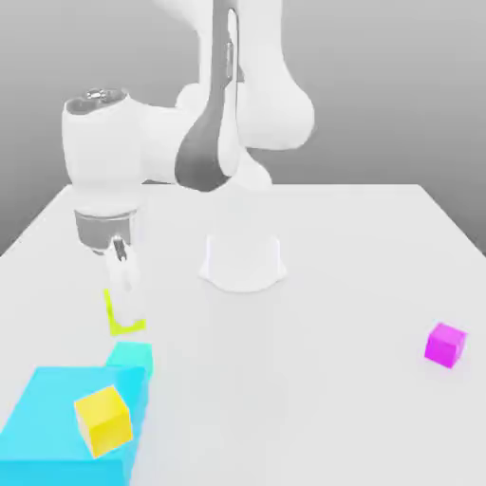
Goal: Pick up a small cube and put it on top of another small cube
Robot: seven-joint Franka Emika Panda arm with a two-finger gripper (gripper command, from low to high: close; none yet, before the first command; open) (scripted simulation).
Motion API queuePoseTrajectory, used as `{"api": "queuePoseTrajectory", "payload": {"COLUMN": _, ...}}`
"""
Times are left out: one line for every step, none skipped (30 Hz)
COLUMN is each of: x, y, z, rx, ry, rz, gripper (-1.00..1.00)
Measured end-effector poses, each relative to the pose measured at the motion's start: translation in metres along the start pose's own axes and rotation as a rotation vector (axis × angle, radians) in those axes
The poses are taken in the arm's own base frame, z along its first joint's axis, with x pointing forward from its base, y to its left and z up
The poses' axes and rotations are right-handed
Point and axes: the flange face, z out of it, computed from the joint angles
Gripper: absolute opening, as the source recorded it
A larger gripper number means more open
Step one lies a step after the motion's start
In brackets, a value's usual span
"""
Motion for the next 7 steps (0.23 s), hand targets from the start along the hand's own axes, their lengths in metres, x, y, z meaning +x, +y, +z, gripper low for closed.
{"api": "queuePoseTrajectory", "payload": {"x": 0.001, "y": 0.000, "z": 0.008, "rx": 0.000, "ry": -0.001, "rz": 0.002, "gripper": -1.00}}
{"api": "queuePoseTrajectory", "payload": {"x": 0.000, "y": 0.000, "z": 0.017, "rx": 0.000, "ry": -0.001, "rz": 0.003, "gripper": -1.00}}
{"api": "queuePoseTrajectory", "payload": {"x": 0.001, "y": 0.001, "z": 0.026, "rx": 0.000, "ry": 0.000, "rz": 0.004, "gripper": -1.00}}
{"api": "queuePoseTrajectory", "payload": {"x": 0.001, "y": 0.002, "z": 0.036, "rx": 0.000, "ry": 0.001, "rz": 0.005, "gripper": -1.00}}
{"api": "queuePoseTrajectory", "payload": {"x": 0.002, "y": 0.002, "z": 0.041, "rx": 0.000, "ry": 0.002, "rz": 0.005, "gripper": 1.00}}
{"api": "queuePoseTrajectory", "payload": {"x": 0.002, "y": 0.002, "z": 0.041, "rx": 0.000, "ry": 0.002, "rz": 0.005, "gripper": 1.00}}
{"api": "queuePoseTrajectory", "payload": {"x": 0.002, "y": 0.002, "z": 0.041, "rx": 0.000, "ry": 0.002, "rz": 0.005, "gripper": 1.00}}
